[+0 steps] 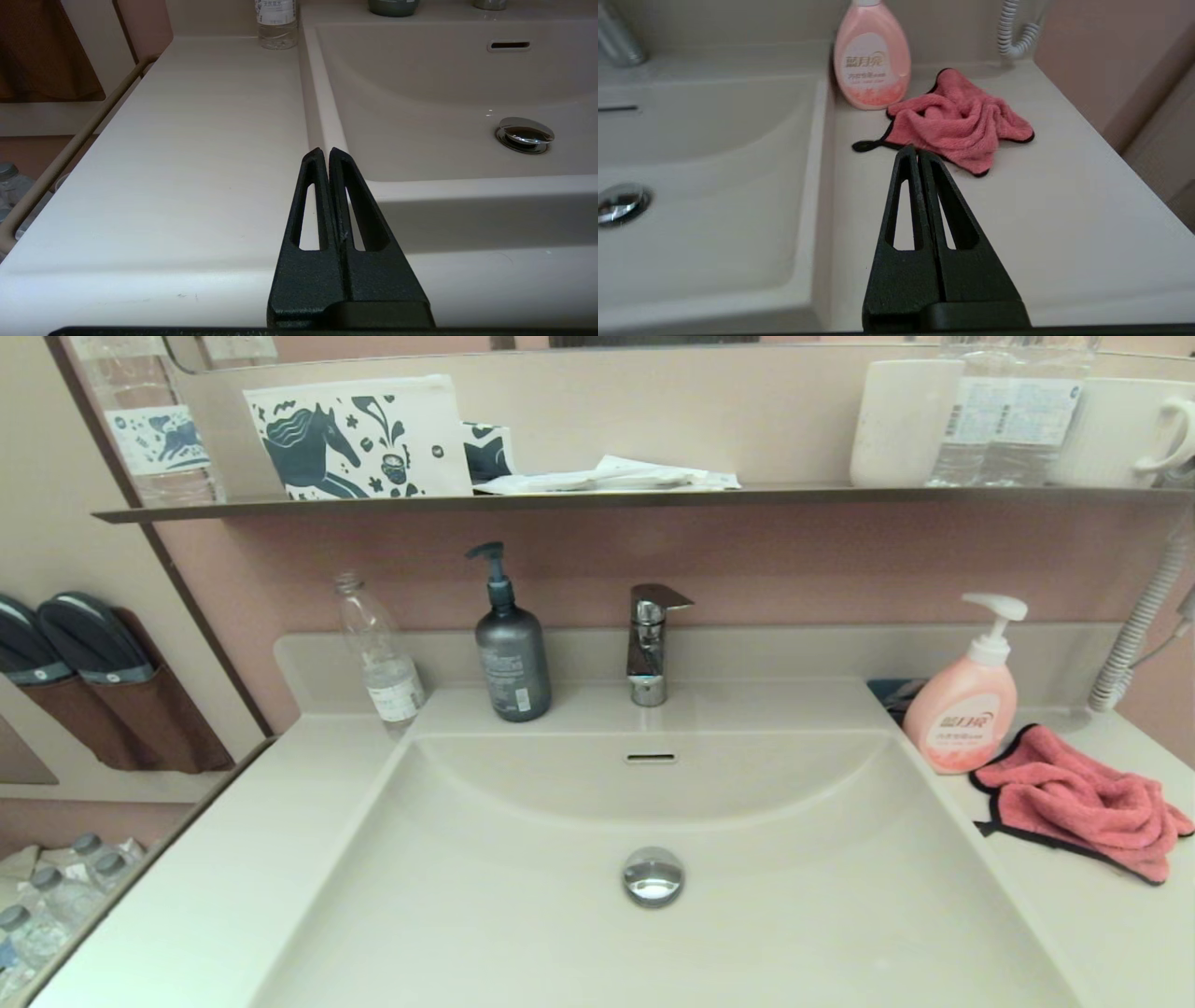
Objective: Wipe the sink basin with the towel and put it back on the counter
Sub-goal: Pick up the cloth
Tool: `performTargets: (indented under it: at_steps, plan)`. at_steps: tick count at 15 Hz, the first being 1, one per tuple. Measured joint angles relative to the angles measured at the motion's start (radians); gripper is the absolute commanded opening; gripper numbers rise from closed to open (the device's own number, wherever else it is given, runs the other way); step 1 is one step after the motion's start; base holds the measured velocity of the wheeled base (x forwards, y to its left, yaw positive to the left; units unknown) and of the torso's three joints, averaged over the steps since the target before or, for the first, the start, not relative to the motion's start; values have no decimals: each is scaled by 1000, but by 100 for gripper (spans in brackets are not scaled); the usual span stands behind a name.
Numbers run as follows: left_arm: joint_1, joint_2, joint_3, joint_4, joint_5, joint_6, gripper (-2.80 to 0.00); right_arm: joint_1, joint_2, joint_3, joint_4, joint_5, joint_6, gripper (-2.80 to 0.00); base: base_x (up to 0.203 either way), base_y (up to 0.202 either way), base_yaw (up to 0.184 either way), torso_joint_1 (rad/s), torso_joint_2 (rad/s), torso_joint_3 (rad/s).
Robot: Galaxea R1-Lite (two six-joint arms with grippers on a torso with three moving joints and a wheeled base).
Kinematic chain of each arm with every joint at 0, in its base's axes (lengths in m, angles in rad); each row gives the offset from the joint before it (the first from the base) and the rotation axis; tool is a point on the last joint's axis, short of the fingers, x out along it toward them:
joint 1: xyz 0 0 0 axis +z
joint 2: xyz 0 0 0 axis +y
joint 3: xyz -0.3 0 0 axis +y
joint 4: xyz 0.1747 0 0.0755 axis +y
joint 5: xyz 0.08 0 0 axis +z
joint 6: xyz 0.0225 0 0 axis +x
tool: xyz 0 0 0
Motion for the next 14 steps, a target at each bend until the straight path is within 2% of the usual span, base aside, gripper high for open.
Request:
performTargets:
  at_steps: [4, 8, 9, 11, 14]
  plan:
    - [0, 0, 0, 0, 0, 0, -280, -38, 314, -241, 61, -67, 74, -280, 0, 0, 0, 0, 0, 0]
    - [0, 0, 0, 0, 0, 0, -280, -183, 634, -416, 183, -62, 85, -280, 0, 0, 0, 0, 0, 0]
    - [0, 0, 0, 0, 0, 0, -280, -227, 712, -450, 197, -54, 68, -280, 0, 0, 0, 0, 0, 0]
    - [0, 0, 0, 0, 0, 0, -280, -311, 843, -517, 239, -43, -29, -280, 0, 0, 0, 0, 0, 0]
    - [-1, 0, 0, 0, 0, 0, -280, -366, 989, -626, 262, -41, -125, -280, 0, 0, 0, 0, 0, 0]
